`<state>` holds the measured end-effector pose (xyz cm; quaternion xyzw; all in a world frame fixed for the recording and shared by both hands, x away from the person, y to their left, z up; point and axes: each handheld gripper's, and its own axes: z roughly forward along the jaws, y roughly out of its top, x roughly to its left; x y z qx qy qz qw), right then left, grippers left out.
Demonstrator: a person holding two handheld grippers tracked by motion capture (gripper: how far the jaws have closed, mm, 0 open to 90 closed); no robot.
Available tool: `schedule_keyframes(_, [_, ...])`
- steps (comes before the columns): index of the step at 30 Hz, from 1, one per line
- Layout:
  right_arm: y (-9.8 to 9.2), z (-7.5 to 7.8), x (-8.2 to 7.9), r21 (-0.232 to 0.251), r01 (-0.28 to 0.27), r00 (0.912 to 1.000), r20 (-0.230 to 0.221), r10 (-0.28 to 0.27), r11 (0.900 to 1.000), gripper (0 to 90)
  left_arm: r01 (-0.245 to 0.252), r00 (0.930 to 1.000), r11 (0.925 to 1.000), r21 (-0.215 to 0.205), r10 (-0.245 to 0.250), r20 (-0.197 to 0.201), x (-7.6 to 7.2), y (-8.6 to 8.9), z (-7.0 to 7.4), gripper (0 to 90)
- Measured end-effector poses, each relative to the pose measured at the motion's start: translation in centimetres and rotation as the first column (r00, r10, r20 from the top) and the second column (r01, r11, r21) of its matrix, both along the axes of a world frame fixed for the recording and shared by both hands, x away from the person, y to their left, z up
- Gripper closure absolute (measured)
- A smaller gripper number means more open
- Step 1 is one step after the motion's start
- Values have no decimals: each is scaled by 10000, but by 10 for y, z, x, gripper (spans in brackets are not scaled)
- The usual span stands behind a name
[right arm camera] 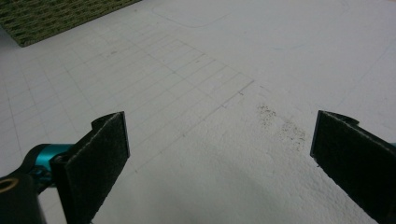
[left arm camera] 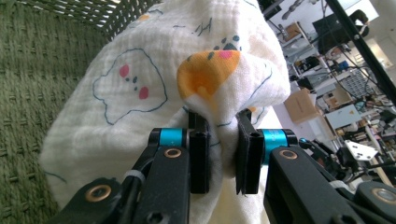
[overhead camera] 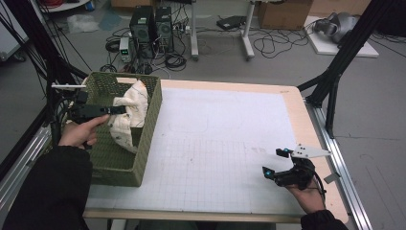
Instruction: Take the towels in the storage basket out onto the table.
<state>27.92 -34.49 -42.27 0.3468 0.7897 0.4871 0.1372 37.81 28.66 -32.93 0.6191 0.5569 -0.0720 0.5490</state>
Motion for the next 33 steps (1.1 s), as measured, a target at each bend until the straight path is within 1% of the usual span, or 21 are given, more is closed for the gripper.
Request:
schedule_keyframes(3, [0,0,0,1,-33,10000,37,33,10000,36,20,10000,10000,10,-20,18,0,-1,1,784])
schedule_keyframes(4, [0,0,0,6,-68,10000,63,68,10000,36,60,9999,10000,-60,-60,92,0,-3,3,784])
schedule_keyframes(7, [0,0,0,14,-90,9999,79,89,10000,36,164,9998,9998,-122,-163,126,0,-6,6,784])
schedule_keyframes(19, [0,1,0,17,-36,10000,59,36,10000,36,268,9992,9989,-375,-257,311,2,-12,13,784])
schedule_keyframes(24, [0,1,0,-4,-50,10000,63,50,10000,36,336,9989,9989,-340,-325,347,3,-17,16,784])
schedule_keyframes(26, [0,1,0,-8,-46,10000,88,46,10000,36,358,9986,9984,-445,-341,393,3,-18,18,784])
schedule_keyframes(27, [0,1,0,-3,-14,10000,45,14,10000,36,381,9985,9984,-410,-364,402,3,-19,19,784])
schedule_keyframes(28, [-1,1,0,-4,-24,9999,103,24,10000,36,377,9985,9985,-399,-361,403,3,-20,20,784])
schedule_keyframes(29, [-1,1,0,5,-6,10000,41,6,10000,36,388,9984,9984,-405,-371,415,3,-21,20,784])
schedule_keyframes(33, [-1,1,0,26,-25,10000,85,25,10000,36,465,9981,9979,-440,-446,436,4,-23,21,784])
